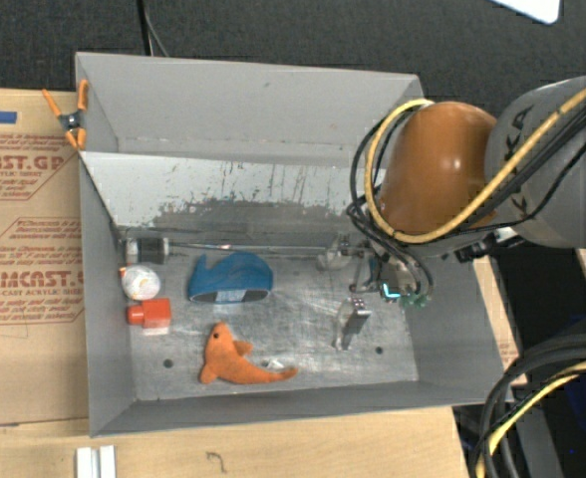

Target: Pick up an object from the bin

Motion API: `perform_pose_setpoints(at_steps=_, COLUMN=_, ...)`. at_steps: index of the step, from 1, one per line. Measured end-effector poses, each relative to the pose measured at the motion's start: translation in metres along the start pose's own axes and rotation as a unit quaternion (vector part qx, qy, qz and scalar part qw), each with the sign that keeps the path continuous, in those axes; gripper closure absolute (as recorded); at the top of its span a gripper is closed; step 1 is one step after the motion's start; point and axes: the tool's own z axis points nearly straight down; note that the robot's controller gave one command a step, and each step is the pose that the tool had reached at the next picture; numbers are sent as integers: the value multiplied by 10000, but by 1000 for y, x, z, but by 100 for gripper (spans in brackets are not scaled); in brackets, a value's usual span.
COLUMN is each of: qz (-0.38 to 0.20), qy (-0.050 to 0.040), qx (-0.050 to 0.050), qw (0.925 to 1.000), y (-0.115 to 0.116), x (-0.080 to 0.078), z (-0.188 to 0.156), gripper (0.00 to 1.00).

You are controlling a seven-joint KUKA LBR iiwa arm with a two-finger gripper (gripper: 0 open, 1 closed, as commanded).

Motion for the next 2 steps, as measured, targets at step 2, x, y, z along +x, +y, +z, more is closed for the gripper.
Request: perform_pose_setpoints(at_steps=2, qz=-363, qy=-71, qx=12, qw=9993, y=11, x=1, z=9, gripper=0)
